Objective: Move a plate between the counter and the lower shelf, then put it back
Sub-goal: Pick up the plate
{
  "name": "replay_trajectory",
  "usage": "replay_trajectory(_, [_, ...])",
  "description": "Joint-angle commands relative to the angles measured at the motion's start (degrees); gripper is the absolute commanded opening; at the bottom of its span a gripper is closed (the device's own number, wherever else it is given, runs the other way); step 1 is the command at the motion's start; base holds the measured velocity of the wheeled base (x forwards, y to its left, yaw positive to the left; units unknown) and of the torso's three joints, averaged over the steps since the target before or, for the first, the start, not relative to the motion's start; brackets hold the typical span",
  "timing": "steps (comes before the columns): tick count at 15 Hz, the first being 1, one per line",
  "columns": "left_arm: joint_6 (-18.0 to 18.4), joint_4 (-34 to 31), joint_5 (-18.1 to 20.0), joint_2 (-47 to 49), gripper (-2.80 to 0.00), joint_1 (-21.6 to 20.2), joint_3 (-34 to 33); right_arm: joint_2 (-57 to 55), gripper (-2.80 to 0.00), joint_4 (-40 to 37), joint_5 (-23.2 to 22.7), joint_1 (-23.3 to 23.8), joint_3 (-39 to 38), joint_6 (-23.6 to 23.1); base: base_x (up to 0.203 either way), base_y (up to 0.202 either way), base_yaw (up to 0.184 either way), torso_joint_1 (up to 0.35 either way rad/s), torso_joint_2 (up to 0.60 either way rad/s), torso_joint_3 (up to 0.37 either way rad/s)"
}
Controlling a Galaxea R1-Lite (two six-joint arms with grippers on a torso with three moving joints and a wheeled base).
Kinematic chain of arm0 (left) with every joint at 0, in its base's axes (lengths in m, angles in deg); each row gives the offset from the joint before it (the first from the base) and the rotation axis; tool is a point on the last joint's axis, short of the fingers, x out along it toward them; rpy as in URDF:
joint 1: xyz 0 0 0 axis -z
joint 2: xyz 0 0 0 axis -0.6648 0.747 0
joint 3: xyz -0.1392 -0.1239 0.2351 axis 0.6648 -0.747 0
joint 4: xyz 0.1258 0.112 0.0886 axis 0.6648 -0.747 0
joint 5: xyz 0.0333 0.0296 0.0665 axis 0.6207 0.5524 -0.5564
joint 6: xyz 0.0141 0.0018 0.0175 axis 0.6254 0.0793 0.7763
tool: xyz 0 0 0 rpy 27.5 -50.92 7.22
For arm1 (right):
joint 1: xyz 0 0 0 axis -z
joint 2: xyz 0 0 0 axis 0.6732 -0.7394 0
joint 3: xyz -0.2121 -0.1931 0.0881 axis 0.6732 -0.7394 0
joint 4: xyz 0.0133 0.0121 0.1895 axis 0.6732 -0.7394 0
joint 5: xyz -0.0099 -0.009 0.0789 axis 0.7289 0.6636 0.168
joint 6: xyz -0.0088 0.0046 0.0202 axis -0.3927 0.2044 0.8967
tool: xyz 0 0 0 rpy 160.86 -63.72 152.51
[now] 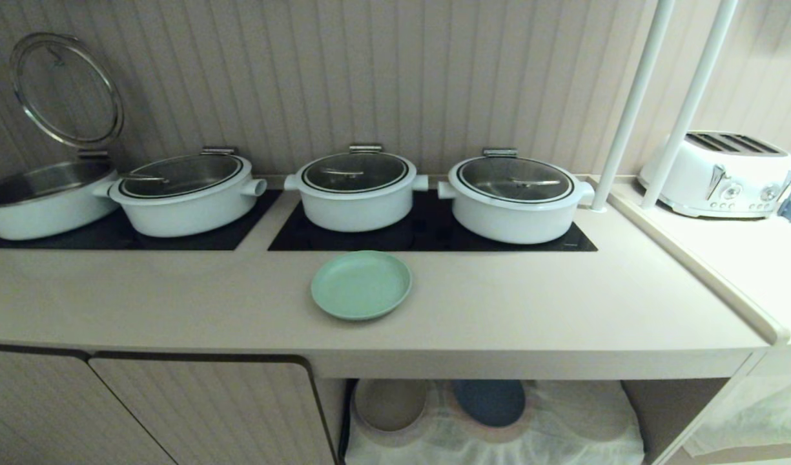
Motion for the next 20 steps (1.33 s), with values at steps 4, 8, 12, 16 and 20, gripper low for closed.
replay_trajectory(4, [0.02, 0.01, -0.01, 0.00, -2.80, -0.01, 0.00, 0.00, -2.80, 0.02, -0.02, 0.00, 0.00, 0.13, 0.000, 0.000, 0.000, 0.000, 0.00, 0.000])
replay_trajectory(8, [0.11, 0.01, 0.08, 0.00, -2.80, -0.01, 0.00, 0.00, -2.80, 0.02, -0.02, 0.00, 0.00, 0.13, 0.000, 0.000, 0.000, 0.000, 0.00, 0.000])
replay_trajectory(12, [0.64, 0.10, 0.61, 0.00, -2.80, -0.01, 0.00, 0.00, -2.80, -0.06, -0.02, 0.00, 0.00, 0.13, 0.000, 0.000, 0.000, 0.000, 0.00, 0.000])
replay_trajectory(16, [0.90, 0.01, 0.61, 0.00, -2.80, -0.01, 0.00, 0.00, -2.80, 0.02, -0.02, 0.00, 0.00, 0.13, 0.000, 0.000, 0.000, 0.000, 0.00, 0.000])
replay_trajectory(20, [0.01, 0.01, 0.44, 0.00, -2.80, 0.03, 0.00, 0.00, -2.80, 0.02, -0.02, 0.00, 0.00, 0.13, 0.000, 0.000, 0.000, 0.000, 0.00, 0.000])
